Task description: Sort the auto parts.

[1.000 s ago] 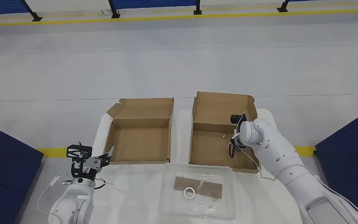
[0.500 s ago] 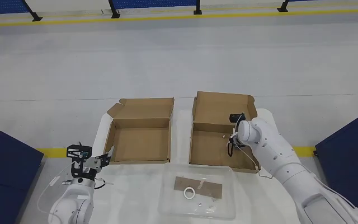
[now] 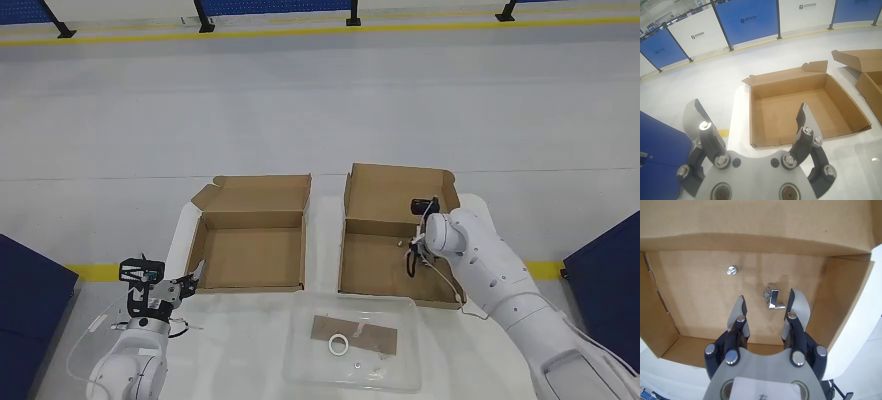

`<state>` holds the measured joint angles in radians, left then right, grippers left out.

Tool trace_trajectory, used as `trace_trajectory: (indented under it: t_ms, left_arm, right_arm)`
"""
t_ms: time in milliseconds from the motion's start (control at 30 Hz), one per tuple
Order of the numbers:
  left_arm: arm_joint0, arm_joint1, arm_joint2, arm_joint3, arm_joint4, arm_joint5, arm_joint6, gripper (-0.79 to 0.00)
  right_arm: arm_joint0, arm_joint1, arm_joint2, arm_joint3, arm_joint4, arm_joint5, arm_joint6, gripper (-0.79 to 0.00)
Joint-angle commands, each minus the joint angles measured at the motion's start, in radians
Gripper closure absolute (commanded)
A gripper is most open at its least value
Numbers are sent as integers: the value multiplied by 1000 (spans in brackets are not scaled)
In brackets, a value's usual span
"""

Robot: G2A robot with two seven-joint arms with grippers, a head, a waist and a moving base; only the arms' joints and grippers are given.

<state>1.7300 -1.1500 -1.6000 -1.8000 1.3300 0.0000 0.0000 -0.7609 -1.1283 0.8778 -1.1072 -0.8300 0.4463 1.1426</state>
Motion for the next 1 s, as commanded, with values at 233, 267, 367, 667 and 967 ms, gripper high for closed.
trace_trajectory:
  t_ms: [233,267,367,667,967]
  left_arm:
    - [0,0,0,0,0,0,0,-785]
    - [0,0,0,0,0,0,0,-785]
    - [0,0,0,0,0,0,0,-785]
    - [0,0,0,0,0,0,0,-785]
    - [0,0,0,0,0,0,0,-785]
  right_arm:
    - [-42,20,42,-106,-30,-7,33,-785]
    - [-42,20,42,-106,-30,-7,33,-785]
    - [-42,20,42,-106,-30,-7,33,-785]
    - [-113,62,136,-297,-29,-283,94,-785]
    - [-147,81,160,-389,-42,-422,174,-785]
